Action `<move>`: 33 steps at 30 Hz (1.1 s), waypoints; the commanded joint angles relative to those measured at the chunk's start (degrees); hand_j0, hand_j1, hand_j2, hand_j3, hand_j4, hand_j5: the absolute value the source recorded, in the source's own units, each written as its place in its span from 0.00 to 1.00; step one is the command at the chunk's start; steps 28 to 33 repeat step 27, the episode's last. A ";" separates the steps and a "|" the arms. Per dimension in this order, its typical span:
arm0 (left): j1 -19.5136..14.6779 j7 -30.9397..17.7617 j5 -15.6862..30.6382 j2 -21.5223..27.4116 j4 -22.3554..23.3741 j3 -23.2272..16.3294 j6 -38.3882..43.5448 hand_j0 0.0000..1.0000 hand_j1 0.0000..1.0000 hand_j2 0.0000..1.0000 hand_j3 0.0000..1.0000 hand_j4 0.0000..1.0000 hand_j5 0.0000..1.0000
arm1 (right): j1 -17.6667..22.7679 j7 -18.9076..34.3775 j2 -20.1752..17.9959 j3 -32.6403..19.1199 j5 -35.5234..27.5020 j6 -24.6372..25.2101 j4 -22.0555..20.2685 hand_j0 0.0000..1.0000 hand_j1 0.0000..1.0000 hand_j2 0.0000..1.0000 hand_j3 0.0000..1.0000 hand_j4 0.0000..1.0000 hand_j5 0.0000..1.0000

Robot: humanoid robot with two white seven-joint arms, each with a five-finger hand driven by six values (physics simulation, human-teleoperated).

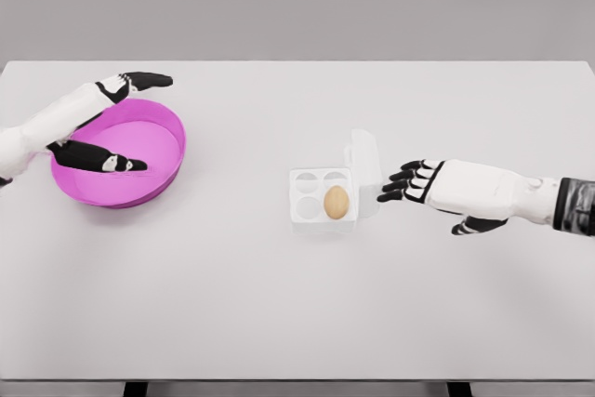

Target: Pack egg into the box and close the box lid

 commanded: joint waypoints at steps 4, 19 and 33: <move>0.62 0.04 5.24 1.23 0.02 4.42 0.19 1.00 1.00 1.00 1.00 1.00 1.00 | -0.26 -0.02 2.10 1.04 -0.26 0.15 -0.33 1.00 1.00 1.00 1.00 1.00 1.00; 0.62 0.04 5.07 1.32 0.64 4.95 0.19 1.00 1.00 1.00 1.00 1.00 1.00 | 4.65 -0.02 2.54 -16.78 -8.08 0.15 6.78 1.00 1.00 1.00 1.00 1.00 1.00; 0.70 0.04 1.73 1.15 0.81 4.77 0.19 1.00 1.00 1.00 1.00 1.00 1.00 | 6.59 -0.02 2.45 -19.43 -8.26 0.15 6.52 1.00 1.00 1.00 1.00 1.00 1.00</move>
